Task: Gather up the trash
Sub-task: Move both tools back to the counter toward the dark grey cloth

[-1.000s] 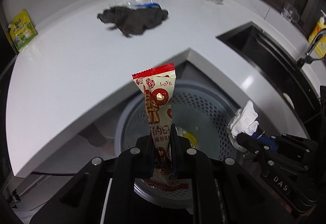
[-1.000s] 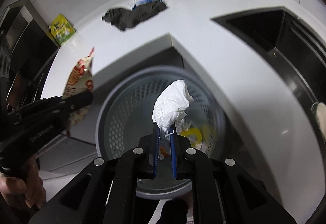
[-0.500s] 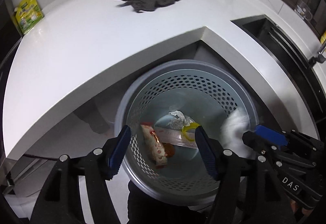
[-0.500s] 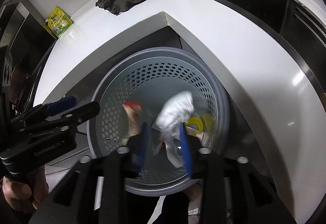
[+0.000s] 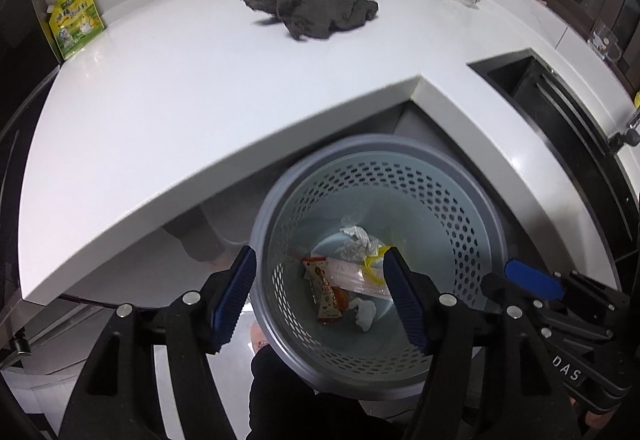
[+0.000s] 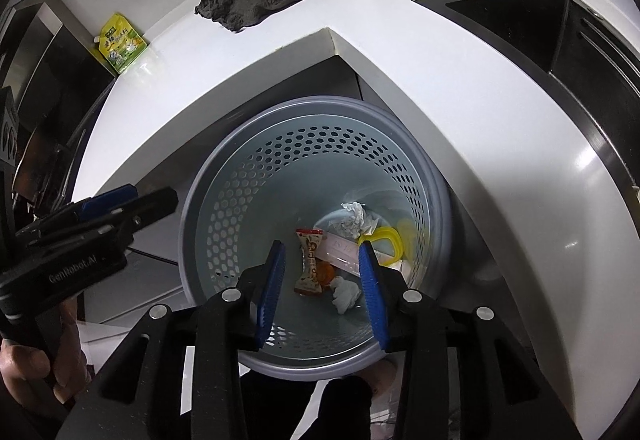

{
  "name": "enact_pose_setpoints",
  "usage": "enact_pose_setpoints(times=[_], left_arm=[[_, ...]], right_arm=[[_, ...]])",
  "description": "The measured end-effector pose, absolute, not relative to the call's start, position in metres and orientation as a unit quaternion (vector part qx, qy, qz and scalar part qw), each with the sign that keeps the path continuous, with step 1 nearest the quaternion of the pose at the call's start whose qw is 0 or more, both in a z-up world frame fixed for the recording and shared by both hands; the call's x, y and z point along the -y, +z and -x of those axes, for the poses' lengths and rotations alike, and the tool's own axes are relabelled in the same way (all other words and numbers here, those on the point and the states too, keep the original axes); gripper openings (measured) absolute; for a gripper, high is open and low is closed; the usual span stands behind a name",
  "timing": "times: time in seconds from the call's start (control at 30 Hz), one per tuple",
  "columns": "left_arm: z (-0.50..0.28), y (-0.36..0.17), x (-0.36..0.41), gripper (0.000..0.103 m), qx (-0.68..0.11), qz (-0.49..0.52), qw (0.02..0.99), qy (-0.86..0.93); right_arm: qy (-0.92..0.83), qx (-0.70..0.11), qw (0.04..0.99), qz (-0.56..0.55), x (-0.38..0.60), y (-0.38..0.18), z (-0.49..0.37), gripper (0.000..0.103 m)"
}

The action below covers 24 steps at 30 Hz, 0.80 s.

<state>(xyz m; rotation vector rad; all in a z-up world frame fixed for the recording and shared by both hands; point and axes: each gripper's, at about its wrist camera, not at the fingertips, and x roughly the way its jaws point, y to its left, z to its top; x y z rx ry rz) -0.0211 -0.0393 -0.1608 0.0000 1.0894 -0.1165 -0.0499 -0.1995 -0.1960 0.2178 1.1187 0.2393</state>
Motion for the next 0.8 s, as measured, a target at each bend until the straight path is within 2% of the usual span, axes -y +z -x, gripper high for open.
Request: enact_pose_setpoints(times=[0.5, 0.8], left_arm=[[-0.021, -0.088, 0.012, 0.075, -0.447, 0.027, 0.894, -0.033], [-0.076, -0.073, -0.01, 0.077, -0.431, 0.033, 0.902, -0.027]], right_arm=[[0.102, -0.458, 0.878, -0.095, 0.206, -0.126, 0.004, 0.042], [0.093, -0.436, 0.89, -0.093, 0.192, -0.105, -0.051, 0.045]])
